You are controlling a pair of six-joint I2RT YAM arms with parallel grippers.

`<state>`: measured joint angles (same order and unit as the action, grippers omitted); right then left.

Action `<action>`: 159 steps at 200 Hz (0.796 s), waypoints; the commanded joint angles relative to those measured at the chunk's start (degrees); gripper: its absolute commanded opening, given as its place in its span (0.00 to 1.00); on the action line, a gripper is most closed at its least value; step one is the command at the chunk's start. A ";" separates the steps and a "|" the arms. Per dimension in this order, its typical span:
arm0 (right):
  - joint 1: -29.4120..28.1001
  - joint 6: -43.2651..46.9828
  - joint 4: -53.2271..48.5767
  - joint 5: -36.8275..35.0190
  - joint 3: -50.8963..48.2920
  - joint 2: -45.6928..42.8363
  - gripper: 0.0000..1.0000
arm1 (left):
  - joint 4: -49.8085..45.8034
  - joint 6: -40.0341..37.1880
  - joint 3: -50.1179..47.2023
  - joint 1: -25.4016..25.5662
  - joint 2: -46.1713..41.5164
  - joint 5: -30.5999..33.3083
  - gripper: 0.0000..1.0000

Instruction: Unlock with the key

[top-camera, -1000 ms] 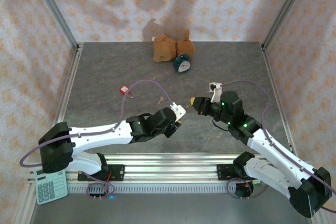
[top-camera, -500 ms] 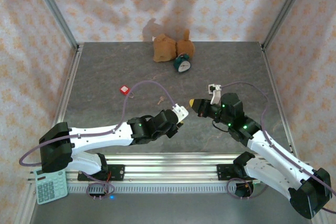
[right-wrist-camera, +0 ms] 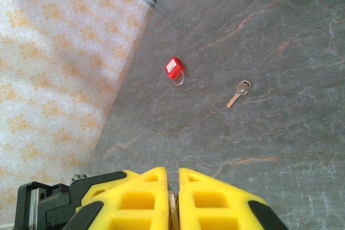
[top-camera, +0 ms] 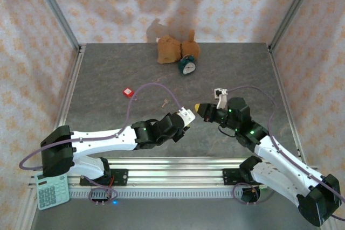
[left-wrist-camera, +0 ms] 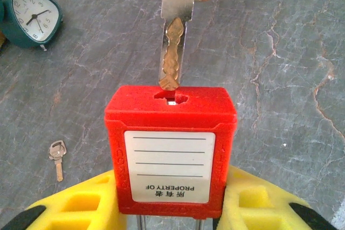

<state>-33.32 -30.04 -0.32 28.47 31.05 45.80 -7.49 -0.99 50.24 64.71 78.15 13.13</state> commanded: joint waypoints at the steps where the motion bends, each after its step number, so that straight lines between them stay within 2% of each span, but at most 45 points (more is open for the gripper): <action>1: 0.01 -0.21 1.66 1.61 -0.90 -0.93 0.09 | 1.41 -1.01 2.67 0.44 0.62 1.99 0.35; 104: 0.01 2.01 -1.57 3.65 -2.09 -2.98 0.09 | 1.88 -0.47 3.05 0.51 -0.25 0.21 0.34; 159: 0.05 4.77 -3.00 6.48 0.15 0.60 0.09 | 0.39 -0.85 4.90 0.68 -0.60 -2.05 0.34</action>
<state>-33.06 -27.35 -1.61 31.31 30.02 44.40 -9.28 -1.56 51.72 64.99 78.89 11.22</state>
